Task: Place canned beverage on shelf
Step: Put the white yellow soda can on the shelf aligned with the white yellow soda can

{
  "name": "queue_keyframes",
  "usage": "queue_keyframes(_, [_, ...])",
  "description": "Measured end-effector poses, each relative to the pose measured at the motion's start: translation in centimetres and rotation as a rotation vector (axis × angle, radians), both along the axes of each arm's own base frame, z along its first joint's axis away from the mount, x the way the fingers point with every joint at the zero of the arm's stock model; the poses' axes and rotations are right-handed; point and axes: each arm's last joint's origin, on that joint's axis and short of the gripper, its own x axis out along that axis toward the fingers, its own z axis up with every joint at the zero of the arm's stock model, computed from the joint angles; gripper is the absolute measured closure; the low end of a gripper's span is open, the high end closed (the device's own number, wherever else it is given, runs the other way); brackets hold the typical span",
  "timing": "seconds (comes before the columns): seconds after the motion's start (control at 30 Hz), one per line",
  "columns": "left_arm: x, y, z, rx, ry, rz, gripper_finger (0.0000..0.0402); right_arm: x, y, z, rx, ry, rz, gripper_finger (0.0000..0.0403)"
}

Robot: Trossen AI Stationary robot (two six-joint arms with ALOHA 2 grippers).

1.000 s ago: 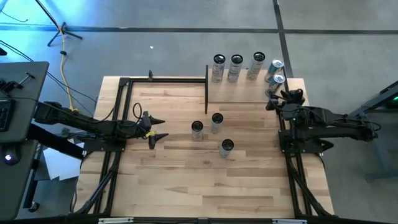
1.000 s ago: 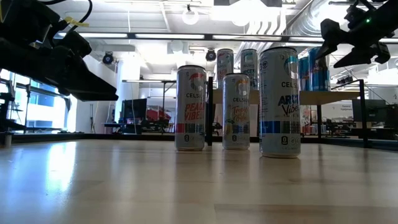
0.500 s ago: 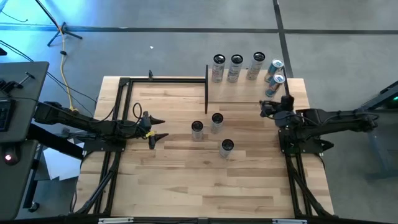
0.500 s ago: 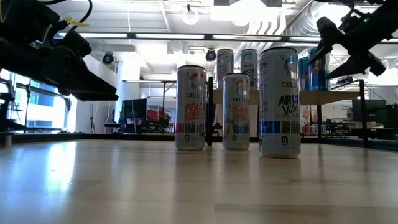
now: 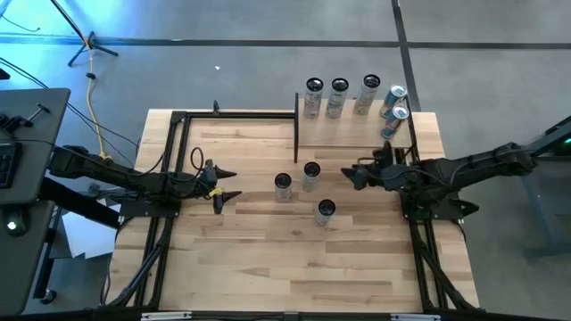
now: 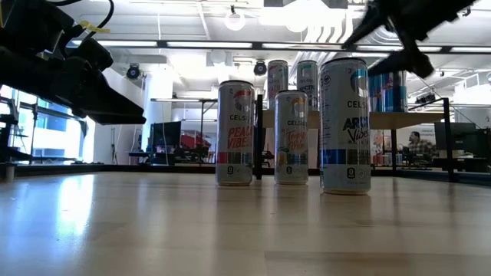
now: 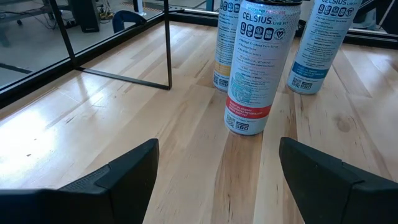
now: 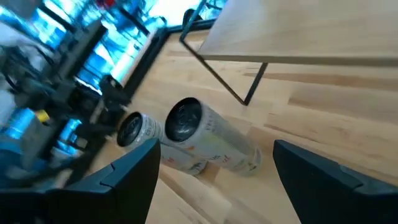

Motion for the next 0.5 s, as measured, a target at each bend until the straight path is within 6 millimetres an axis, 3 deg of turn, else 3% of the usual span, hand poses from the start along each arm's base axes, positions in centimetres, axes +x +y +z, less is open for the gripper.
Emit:
queue_keyframes(0.23, [0.0, 0.0, 0.0, 0.000, 0.000, 0.000, 0.0096, 4.3, 0.3, 4.8, -0.103, 0.299, 0.069, 0.0105])
queue_keyframes(0.5, [0.0, 0.0, 0.0, 0.000, 0.000, 0.000, 0.0096, 10.4, -1.2, 7.6, -0.064, 0.594, 0.264, 0.0105])
